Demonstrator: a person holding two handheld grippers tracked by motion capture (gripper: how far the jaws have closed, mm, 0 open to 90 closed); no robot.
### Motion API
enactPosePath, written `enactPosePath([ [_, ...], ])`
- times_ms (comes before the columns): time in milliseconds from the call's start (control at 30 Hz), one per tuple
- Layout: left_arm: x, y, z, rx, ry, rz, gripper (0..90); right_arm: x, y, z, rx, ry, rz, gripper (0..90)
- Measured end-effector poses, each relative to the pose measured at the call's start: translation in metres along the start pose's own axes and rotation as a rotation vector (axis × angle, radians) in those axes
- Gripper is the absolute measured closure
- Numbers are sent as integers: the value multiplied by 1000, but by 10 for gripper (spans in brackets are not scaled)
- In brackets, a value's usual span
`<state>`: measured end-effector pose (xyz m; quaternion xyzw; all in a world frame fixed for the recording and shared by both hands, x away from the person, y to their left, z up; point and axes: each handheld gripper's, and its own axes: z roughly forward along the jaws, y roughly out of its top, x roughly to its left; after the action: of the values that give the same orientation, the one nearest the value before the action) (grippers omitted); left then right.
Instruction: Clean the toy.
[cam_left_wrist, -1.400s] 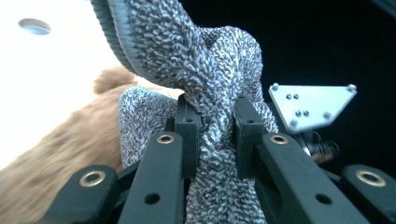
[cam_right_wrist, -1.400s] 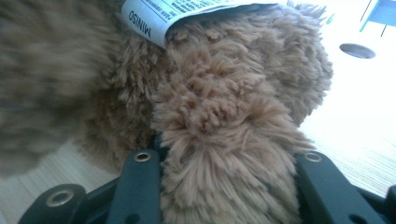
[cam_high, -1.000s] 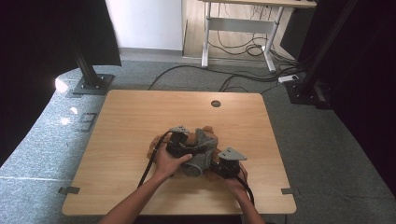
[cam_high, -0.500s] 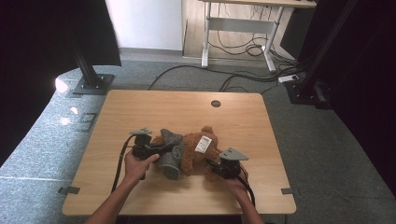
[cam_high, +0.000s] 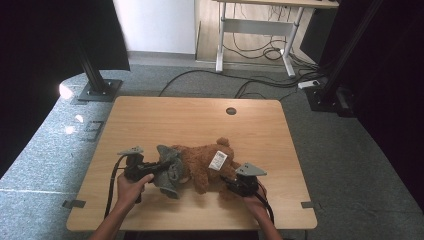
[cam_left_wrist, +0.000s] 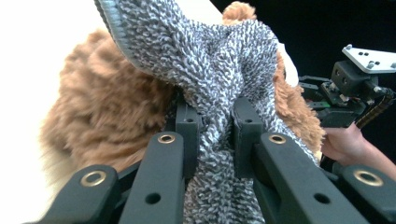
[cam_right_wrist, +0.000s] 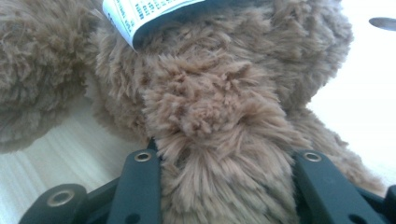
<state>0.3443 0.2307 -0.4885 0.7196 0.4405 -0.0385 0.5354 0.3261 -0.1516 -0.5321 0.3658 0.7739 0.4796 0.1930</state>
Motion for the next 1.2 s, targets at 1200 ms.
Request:
enactPosePath([
  [1200,-75,62,119,163,-65,124,761,2,-4,-3,17,-10,-64,606],
])
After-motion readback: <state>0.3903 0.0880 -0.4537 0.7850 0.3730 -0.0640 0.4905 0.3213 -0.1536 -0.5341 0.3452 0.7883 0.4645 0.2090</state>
